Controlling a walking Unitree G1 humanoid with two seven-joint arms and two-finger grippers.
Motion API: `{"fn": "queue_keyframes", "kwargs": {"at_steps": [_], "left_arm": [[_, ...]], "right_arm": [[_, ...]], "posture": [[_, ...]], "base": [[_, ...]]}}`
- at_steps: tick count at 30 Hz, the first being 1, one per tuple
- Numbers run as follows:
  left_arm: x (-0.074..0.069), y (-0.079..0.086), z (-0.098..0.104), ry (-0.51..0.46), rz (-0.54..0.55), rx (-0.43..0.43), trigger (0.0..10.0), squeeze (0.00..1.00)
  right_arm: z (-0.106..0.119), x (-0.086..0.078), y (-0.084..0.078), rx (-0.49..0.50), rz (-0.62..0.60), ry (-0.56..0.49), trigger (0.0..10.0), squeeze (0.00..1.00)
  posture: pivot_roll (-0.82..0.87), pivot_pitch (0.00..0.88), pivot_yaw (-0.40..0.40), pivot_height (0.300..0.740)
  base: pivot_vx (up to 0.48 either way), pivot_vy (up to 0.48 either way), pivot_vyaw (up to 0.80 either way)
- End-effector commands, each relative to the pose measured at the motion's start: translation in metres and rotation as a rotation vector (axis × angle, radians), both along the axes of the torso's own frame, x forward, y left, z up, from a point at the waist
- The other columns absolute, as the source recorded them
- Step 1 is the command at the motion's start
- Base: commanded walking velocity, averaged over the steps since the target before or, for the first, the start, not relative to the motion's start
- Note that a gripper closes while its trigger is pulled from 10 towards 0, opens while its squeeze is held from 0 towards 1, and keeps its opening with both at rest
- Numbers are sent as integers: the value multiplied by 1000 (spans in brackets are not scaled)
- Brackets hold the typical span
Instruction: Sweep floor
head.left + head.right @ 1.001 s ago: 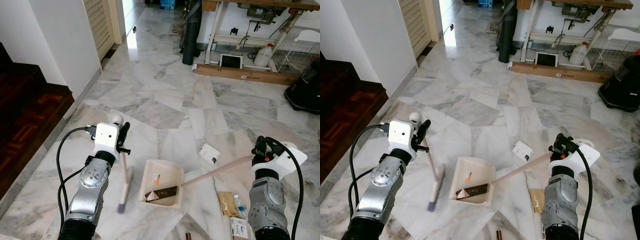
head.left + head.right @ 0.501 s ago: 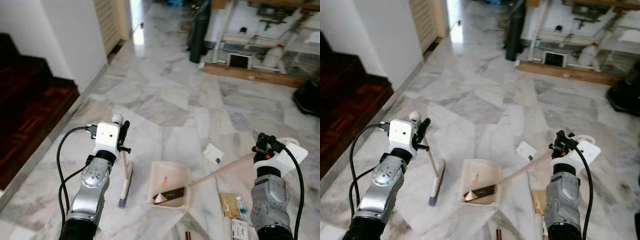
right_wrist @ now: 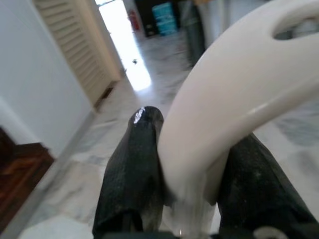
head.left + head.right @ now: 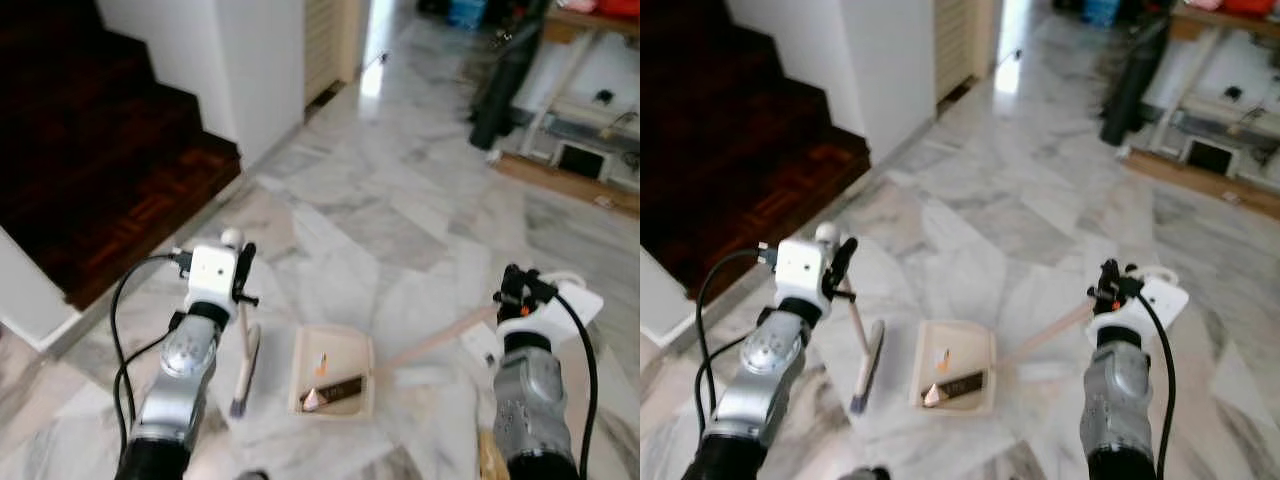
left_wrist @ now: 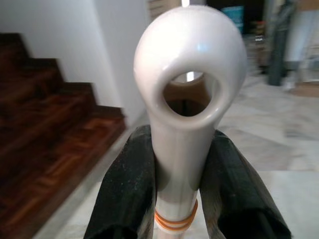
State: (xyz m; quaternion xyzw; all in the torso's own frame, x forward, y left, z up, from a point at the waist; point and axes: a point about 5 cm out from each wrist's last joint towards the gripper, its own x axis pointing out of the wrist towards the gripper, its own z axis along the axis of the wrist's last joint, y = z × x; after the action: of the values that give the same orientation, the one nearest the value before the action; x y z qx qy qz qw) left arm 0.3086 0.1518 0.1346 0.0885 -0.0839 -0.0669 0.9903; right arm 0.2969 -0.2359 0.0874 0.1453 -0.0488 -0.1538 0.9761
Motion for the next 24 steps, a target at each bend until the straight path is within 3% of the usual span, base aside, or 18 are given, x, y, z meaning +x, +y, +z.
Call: {"fn": "queue_keyframes", "kwargs": {"at_steps": [1,24], "left_arm": [[1,-2,7,-39,-1,20,10000,0],[4,-7,7,-51,-10,-2,10000,0]], "right_arm": [[14,3,-3,-1,-5,-64,10000,0],[13,2,-1,-2,8,-70,10000,0]], "posture": [[-44,65,-25,740],[-56,0,-6,740]], "base": [[0,0,800],[0,0,800]]}}
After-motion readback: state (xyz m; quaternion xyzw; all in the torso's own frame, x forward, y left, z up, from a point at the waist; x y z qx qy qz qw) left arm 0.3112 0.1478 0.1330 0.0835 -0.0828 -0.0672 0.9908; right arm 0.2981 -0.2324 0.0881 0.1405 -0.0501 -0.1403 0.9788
